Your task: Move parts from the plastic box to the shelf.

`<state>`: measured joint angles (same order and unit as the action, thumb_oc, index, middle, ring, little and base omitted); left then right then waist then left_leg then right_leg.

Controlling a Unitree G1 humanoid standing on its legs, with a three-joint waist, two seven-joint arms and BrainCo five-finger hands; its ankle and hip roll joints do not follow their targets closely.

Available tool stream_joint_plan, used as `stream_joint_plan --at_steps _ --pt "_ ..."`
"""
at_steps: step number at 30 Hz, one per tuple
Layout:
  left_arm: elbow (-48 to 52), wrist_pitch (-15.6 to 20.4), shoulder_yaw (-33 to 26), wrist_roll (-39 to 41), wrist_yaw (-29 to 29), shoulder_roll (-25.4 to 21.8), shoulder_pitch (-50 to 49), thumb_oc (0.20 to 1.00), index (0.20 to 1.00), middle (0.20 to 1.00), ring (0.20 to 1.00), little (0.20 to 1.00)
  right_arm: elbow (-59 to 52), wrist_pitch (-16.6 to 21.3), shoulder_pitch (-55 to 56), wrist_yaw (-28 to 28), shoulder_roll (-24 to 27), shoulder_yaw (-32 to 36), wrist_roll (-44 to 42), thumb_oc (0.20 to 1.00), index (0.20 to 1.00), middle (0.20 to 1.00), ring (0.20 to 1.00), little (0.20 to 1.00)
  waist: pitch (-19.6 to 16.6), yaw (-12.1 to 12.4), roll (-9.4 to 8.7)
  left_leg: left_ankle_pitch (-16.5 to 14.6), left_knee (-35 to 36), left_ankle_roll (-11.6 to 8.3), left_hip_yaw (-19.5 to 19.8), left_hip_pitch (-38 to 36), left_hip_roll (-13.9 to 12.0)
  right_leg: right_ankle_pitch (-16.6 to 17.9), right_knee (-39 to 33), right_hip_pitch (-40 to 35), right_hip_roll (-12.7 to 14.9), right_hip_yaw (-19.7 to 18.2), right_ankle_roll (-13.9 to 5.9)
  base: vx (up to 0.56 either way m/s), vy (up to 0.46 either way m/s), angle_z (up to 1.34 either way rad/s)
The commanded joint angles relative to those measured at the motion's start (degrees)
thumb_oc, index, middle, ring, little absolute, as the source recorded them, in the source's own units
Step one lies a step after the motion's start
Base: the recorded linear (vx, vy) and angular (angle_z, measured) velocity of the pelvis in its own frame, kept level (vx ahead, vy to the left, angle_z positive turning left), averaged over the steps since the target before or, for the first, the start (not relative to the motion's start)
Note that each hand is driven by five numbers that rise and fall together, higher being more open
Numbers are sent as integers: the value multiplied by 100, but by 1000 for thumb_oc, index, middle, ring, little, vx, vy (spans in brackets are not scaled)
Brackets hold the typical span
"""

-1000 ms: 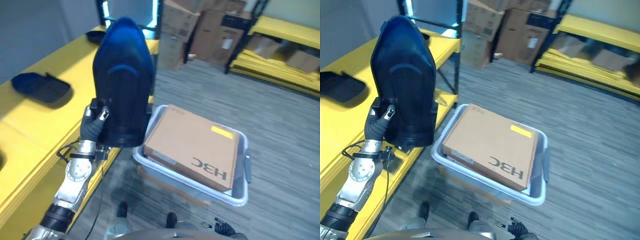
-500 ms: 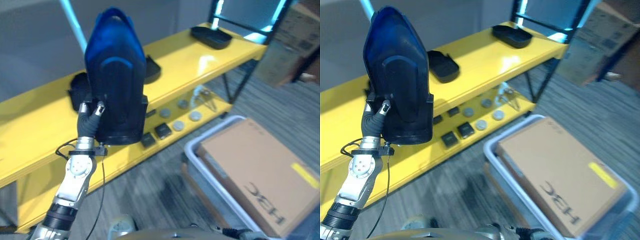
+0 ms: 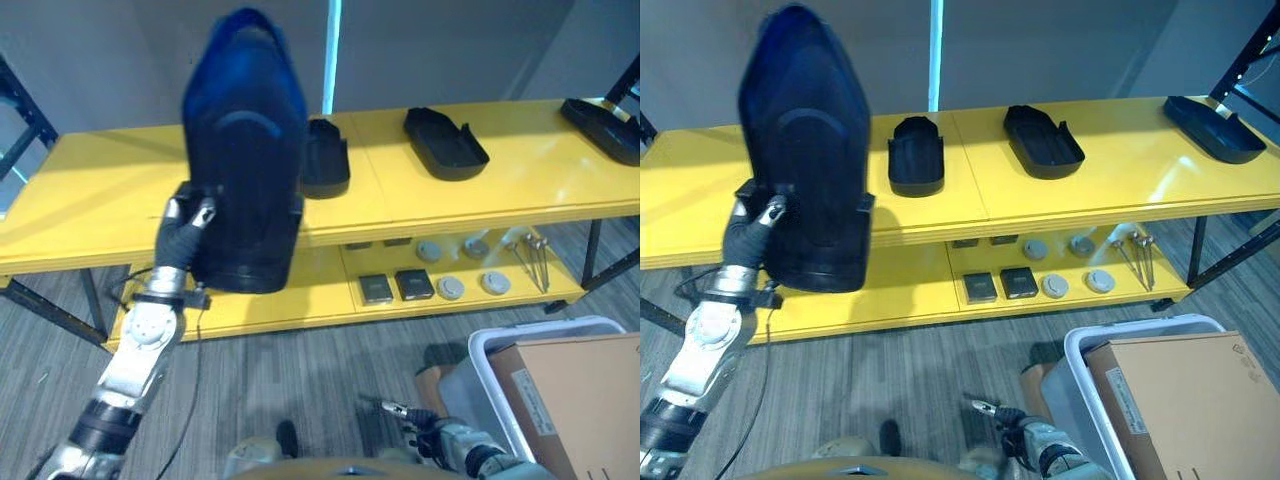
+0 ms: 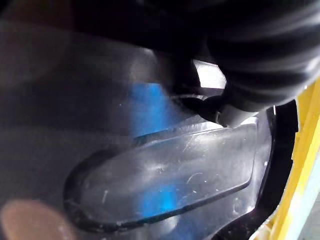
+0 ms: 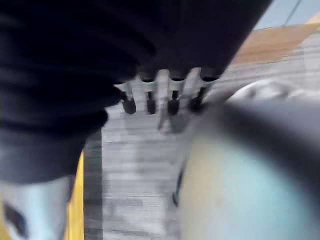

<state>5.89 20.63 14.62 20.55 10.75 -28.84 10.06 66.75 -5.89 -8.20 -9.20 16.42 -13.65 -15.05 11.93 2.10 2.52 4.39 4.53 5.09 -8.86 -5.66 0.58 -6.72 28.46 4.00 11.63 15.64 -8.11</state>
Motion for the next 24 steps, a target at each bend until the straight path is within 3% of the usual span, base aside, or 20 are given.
stream_joint_plan --at_steps 1,3,6,7,8,10,13,14,15,17,19,22,24 --pt "405 568 -48 -183 144 117 277 200 200 200 200 200 332 -262 140 84 113 -143 190 1000 1000 1000 1000 1000 26 -363 -116 -635 27 -316 390 -195 102 861 -1700 -14 -772 -322 220 148 -71 135" --pt "410 475 46 -178 208 184 361 200 200 200 200 200 605 -319 271 16 129 -88 294 1000 1000 1000 1000 1000 19 -484 -176 -732 -11 -301 732 -305 220 952 -2251 -177 -965 -798 279 206 -151 119" --pt "432 376 -31 -295 383 181 326 200 200 200 200 200 712 -449 316 -189 124 -118 529 1000 1000 1000 1000 1000 -30 -422 -252 -841 -258 -324 787 -278 304 927 -2466 -390 -965 -849 337 96 -137 82" --pt "491 355 -130 -197 479 178 234 200 200 200 200 200 784 -469 355 -303 155 -184 778 1000 1000 1000 1000 1000 -32 -373 -318 -1072 -823 -327 656 -99 379 831 -2529 -534 -927 -921 433 54 -75 46" --pt "537 271 -162 -116 514 189 194 200 200 200 200 200 780 -506 372 -255 195 -186 956 1000 1000 1000 1000 1000 39 -313 -357 -1087 -1493 -381 547 184 434 818 -2568 -661 -827 -880 486 47 -65 26" --pt "487 264 -152 29 392 159 210 200 200 200 200 200 812 -613 376 -171 243 -236 961 1000 1000 1000 1000 1000 166 -222 -419 -887 -2562 -531 478 797 331 801 -2602 -826 -733 -825 574 6 -31 22" --pt "487 264 -153 29 391 159 210 200 200 200 200 200 812 -613 376 -171 243 -237 961 1000 1000 1000 1000 1000 158 -226 -414 -894 -2578 -531 482 815 327 802 -2601 -817 -737 -821 575 68 80 4" --pt "369 321 -158 -7 202 250 144 200 200 200 200 200 998 -690 305 124 359 -15 -181 1000 1000 1000 1000 1000 201 -216 -311 -483 -2089 -822 189 939 -452 617 -2526 -1033 -687 -698 551 345 497 -4" --pt "420 342 -164 27 331 257 53 200 200 200 200 200 983 -762 208 50 413 171 -368 1000 1000 1000 1000 1000 136 -263 -200 -107 -1426 -994 204 737 -814 554 -2488 -1038 -675 -742 518 467 691 36" --pt "391 386 -170 202 475 287 48 200 200 200 200 200 941 -708 174 -200 563 262 247 1000 1000 1000 1000 1000 118 -294 -66 584 -686 -1297 268 684 -1357 437 -2528 -1216 -596 -895 474 359 596 15" --pt "261 518 -175 92 477 331 141 200 200 200 200 200 900 -681 209 -262 652 193 642 1000 1000 1000 1000 1000 140 -330 -6 820 -547 -1430 296 738 -1603 387 -2522 -1301 -511 -990 417 269 477 -1" --pt "162 571 -142 -116 499 302 296 200 200 200 200 200 897 -819 226 -189 680 136 542 1000 1000 1000 1000 1000 102 -334 -9 437 -267 -1408 252 555 -1580 323 -2430 -1337 -263 -1005 235 233 412 -13" --pt "79 358 -54 1 513 214 471 200 200 200 200 200 817 -977 275 43 650 253 -250 1000 1000 1000 1000 1000 67 -310 -22 176 -503 -1288 272 589 -1430 284 -2192 -1348 -25 -923 94 314 494 -17"
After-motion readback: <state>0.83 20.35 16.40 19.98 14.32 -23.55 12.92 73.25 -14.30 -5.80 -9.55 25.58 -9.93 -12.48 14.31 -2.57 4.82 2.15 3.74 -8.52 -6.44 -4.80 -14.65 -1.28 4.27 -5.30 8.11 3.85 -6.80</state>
